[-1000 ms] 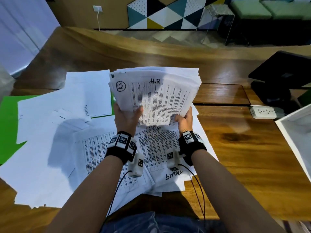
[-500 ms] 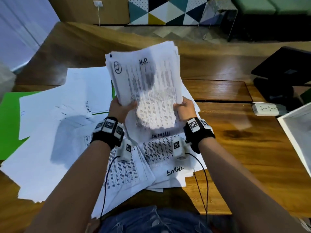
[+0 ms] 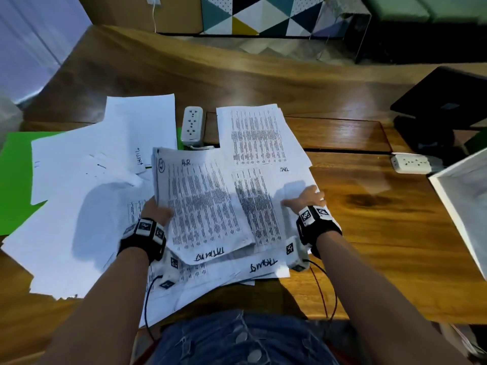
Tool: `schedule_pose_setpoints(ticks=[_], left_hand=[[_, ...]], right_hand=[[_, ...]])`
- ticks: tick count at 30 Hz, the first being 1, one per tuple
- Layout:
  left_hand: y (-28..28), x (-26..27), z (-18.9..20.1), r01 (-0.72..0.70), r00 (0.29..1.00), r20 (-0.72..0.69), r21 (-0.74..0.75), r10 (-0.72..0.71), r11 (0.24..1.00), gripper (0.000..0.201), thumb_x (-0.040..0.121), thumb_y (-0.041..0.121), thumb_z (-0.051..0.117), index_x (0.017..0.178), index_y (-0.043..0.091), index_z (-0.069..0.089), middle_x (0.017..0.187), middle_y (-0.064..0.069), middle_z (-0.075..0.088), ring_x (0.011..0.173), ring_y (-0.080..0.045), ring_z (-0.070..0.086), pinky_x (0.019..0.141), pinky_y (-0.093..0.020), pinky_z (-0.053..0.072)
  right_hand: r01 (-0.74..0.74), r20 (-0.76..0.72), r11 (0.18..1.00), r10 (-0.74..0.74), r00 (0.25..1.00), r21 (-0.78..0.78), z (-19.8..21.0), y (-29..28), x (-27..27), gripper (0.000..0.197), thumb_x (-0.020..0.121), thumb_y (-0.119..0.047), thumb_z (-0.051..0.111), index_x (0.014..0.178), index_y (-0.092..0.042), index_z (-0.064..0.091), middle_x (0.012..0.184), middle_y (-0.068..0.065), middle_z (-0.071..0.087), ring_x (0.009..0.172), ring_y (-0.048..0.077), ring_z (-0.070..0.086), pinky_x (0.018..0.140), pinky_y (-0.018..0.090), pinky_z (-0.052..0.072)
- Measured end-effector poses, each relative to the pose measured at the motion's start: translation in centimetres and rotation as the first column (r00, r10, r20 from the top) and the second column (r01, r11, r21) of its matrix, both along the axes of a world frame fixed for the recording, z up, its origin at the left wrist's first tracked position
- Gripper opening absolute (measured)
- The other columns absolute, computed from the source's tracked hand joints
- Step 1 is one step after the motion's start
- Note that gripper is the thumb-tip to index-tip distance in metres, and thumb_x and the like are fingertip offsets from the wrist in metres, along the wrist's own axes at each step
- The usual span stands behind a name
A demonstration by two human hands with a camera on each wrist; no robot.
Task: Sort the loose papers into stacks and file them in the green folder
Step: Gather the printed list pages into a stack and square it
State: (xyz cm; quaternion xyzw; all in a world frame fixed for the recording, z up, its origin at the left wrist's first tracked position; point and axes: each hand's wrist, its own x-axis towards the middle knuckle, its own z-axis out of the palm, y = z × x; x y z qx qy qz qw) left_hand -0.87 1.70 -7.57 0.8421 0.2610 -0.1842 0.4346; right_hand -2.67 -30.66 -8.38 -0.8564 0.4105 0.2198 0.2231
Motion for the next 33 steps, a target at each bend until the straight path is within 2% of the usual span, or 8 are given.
schedule_pose_setpoints(ticks=[6,12,17,22,27,30,32,33], left_hand=[[0.1,0.1,-0.7,-0.019,1.0,-0.014,-0.017,0.019,1.0,0.041,0.083,-0.012,0.055,0.123,-0.011,0.051,0.104,-0.019,0.058,0.101,-0.034,0.057,0.082,-0.031,0.041],[-0.1,0.0,-0.7,-0.045,0.999,-0.011,-0.039,0.045,0.998,0.042,0.083,-0.009,0.057,0.125,-0.009,0.05,0.123,-0.027,0.058,0.115,-0.04,0.055,0.088,-0.037,0.043],[-0.4,1.2,-0.1,-0.042,0.999,-0.003,-0.071,0.042,0.997,0.042,0.082,-0.005,0.062,0.123,-0.01,0.053,0.124,-0.027,0.058,0.115,-0.039,0.056,0.089,-0.037,0.044],[-0.7,3.2,0.1,-0.068,0.997,0.023,-0.111,0.071,0.992,0.04,0.083,-0.005,0.062,0.122,-0.01,0.053,0.125,-0.026,0.058,0.116,-0.037,0.056,0.085,-0.029,0.039],[-1.1,4.1,-0.7,0.002,1.0,-0.02,-0.109,-0.004,0.994,0.042,0.082,-0.007,0.062,0.123,-0.009,0.054,0.126,-0.026,0.058,0.117,-0.037,0.055,0.084,-0.029,0.038],[-1.1,3.8,-1.6,0.026,0.999,-0.032,-0.15,-0.032,0.988,0.049,0.076,-0.007,0.067,0.124,-0.006,0.054,0.122,-0.025,0.06,0.114,-0.038,0.058,0.088,-0.031,0.042],[-0.6,3.8,-2.3,-0.006,1.0,-0.018,-0.22,0.002,0.976,0.062,0.065,0.008,0.078,0.123,-0.001,0.056,0.119,-0.024,0.064,0.11,-0.038,0.061,0.095,-0.042,0.048],[-0.3,4.0,-2.6,-0.038,0.999,-0.014,-0.252,0.035,0.967,0.067,0.064,0.018,0.081,0.124,0.001,0.056,0.121,-0.022,0.063,0.111,-0.038,0.061,0.097,-0.045,0.047]], right_hand=[[0.01,0.079,0.945,-0.038,0.996,0.328,-1.1,1.0,-0.8,0.1,0.067,-0.022,0.082,0.144,-0.003,0.022,0.143,0.019,0.04,0.128,0.037,0.045,0.102,0.042,0.045],[-0.072,0.12,0.938,0.033,0.992,0.338,-1.0,2.8,-1.2,0.048,0.074,-0.001,0.072,0.12,0.002,0.06,0.115,0.022,0.065,0.11,0.035,0.062,0.094,0.042,0.052],[-0.011,0.284,0.978,-0.05,0.958,0.208,1.5,0.3,0.2,0.05,0.093,-0.023,0.054,0.138,-0.004,0.045,0.137,0.015,0.052,0.12,0.033,0.054,0.094,0.032,0.046],[0.218,0.435,0.969,-0.248,0.866,0.118,3.7,-5.3,2.6,0.036,0.091,-0.015,0.055,0.124,-0.004,0.058,0.12,0.02,0.063,0.108,0.036,0.061,0.077,0.03,0.043],[0.294,0.581,0.905,-0.423,0.695,0.307,5.8,-8.8,5.8,0.027,0.083,0.0,0.054,0.108,0.002,0.064,0.089,0.018,0.065,0.082,0.023,0.055,0.065,0.03,0.043],[0.257,0.564,0.887,-0.445,0.696,0.383,6.4,-8.3,7.4,0.032,0.085,-0.003,0.059,0.116,0.003,0.059,0.088,0.01,0.058,0.08,0.02,0.053,0.061,0.018,0.044],[0.206,0.56,0.876,-0.443,0.7,0.435,6.4,-6.3,7.9,0.029,0.086,-0.005,0.061,0.115,-0.002,0.058,0.088,0.014,0.061,0.067,0.021,0.053,0.046,0.012,0.043],[0.175,0.538,0.889,-0.403,0.74,0.424,5.8,-5.2,8.0,0.025,0.088,-0.007,0.059,0.113,-0.005,0.057,0.096,0.018,0.063,0.07,0.02,0.054,0.052,0.014,0.045]])
